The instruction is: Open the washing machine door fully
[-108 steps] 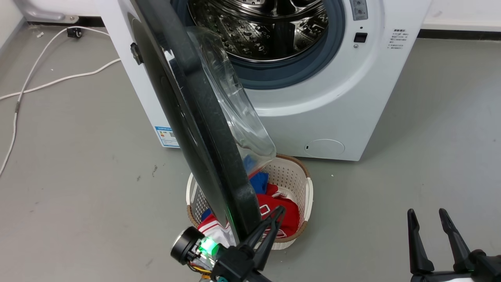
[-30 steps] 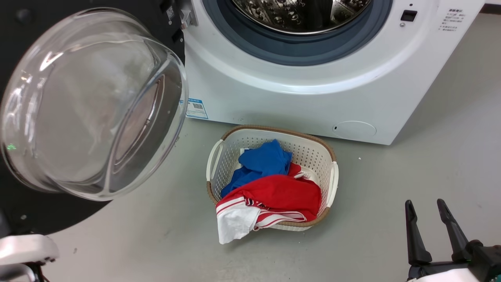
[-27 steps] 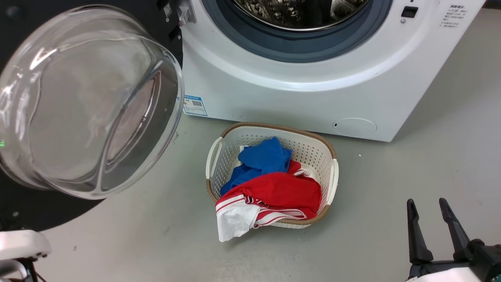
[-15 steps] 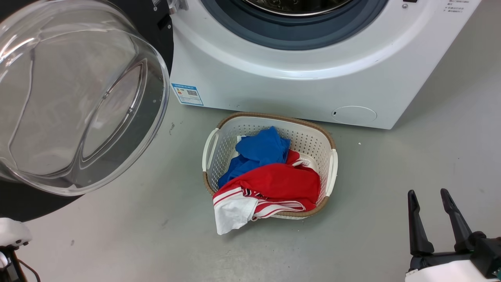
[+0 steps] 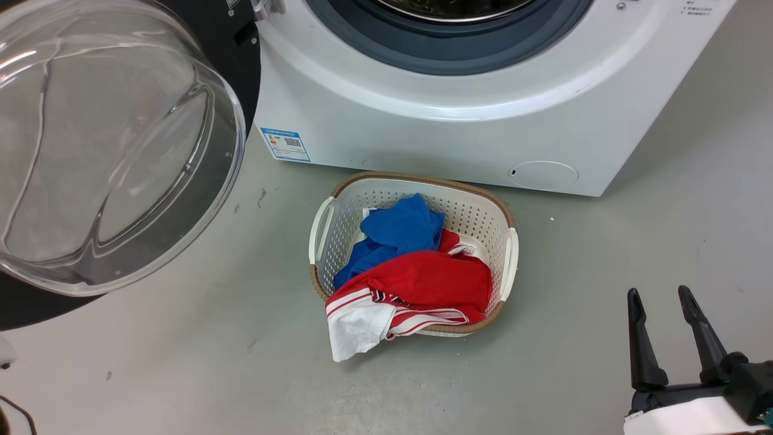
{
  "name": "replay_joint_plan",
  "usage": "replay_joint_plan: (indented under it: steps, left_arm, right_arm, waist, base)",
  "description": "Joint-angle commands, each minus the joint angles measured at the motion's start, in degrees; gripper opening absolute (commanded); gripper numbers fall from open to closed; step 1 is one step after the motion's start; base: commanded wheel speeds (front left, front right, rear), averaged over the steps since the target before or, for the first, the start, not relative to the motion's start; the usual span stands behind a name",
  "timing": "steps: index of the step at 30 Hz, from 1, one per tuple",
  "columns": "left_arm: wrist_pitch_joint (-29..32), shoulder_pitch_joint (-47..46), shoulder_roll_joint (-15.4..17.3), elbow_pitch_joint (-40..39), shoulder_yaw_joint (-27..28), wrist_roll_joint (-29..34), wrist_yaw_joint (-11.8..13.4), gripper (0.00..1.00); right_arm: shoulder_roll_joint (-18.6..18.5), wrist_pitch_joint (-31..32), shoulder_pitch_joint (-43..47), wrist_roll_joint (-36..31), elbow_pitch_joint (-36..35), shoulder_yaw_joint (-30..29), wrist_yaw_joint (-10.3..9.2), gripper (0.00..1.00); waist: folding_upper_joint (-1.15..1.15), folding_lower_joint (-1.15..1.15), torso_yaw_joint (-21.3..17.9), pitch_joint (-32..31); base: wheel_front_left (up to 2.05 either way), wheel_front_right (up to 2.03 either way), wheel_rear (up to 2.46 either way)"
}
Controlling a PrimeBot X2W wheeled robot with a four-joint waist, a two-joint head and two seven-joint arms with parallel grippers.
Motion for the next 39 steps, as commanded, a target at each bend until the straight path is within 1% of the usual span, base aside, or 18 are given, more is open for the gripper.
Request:
replay_joint_plan:
  steps: [1, 6, 10, 14, 19, 26, 29, 33, 39]
  left_arm:
    - [0.15, -1.14, 0.72, 0.92, 0.69, 0.20, -0.31, 0.00]
    - [0.15, -2.11, 1.27, 2.56, 0.94, 1.63, -2.45, 0.00]
    - [0.14, -0.50, -0.10, 0.58, 0.01, 3.67, -3.60, 0.00]
    - [0.14, 1.90, -2.01, -3.90, -0.88, 5.51, -4.06, 0.00]
    - [0.14, 5.61, -4.22, -11.61, -2.74, 7.70, -4.55, 0.00]
    - [0.14, 10.30, -8.25, -22.13, -9.01, 10.40, -5.31, 0.00]
    - [0.14, 11.88, -9.75, -24.92, -12.21, 11.24, -5.64, 0.00]
    - [0.14, 13.79, -11.01, -26.04, -16.17, 11.75, -6.26, 0.00]
    - [0.14, 15.73, -12.44, -25.27, -21.44, 11.31, -6.97, 0.00]
  right_arm:
    - [0.12, -0.12, -0.80, -0.16, -0.01, 0.08, 0.00, 1.00]
    - [0.12, -0.12, -0.49, 0.34, 0.34, 0.21, -0.01, 1.00]
    - [0.12, -0.12, 0.30, 0.61, 0.60, 0.21, -0.01, 1.00]
    - [0.11, -0.12, 0.91, 0.84, 0.35, -0.08, -0.01, 1.00]
    - [0.12, -0.12, 1.89, 0.90, 0.14, -0.66, -0.01, 1.00]
    - [0.11, -0.12, 3.63, 0.61, -1.00, -1.70, -0.01, 1.00]
    - [0.11, -0.11, 4.20, 0.59, -1.42, -1.97, -0.01, 1.00]
    - [0.11, -0.12, 5.05, 0.65, -1.77, -2.08, -0.01, 1.00]
    - [0.11, -0.11, 6.27, 0.48, -2.73, -2.59, 0.00, 1.00]
  waist:
    - [0.00, -0.01, -0.09, -0.04]
    - [0.00, -0.01, -0.34, -0.75]
    - [0.00, -0.01, -0.45, -2.23]
    - [0.00, -0.01, -0.65, -4.19]
    - [0.00, -0.01, -0.98, -6.90]
    - [0.00, -0.01, -1.35, -10.08]
    - [0.00, -0.01, -1.76, -11.28]
    - [0.00, -0.01, -2.56, -12.95]
    - [0.00, -0.01, -3.97, -14.43]
  base:
    - [0.00, 0.00, 0.00]
    - [0.00, 0.00, 0.00]
    - [0.00, 0.00, 0.00]
    - [0.00, 0.00, 0.00]
    - [0.00, 0.00, 0.00]
    - [0.00, 0.00, 0.00]
    - [0.00, 0.00, 0.00]
    - [0.00, 0.00, 0.00]
    - [0.00, 0.00, 0.00]
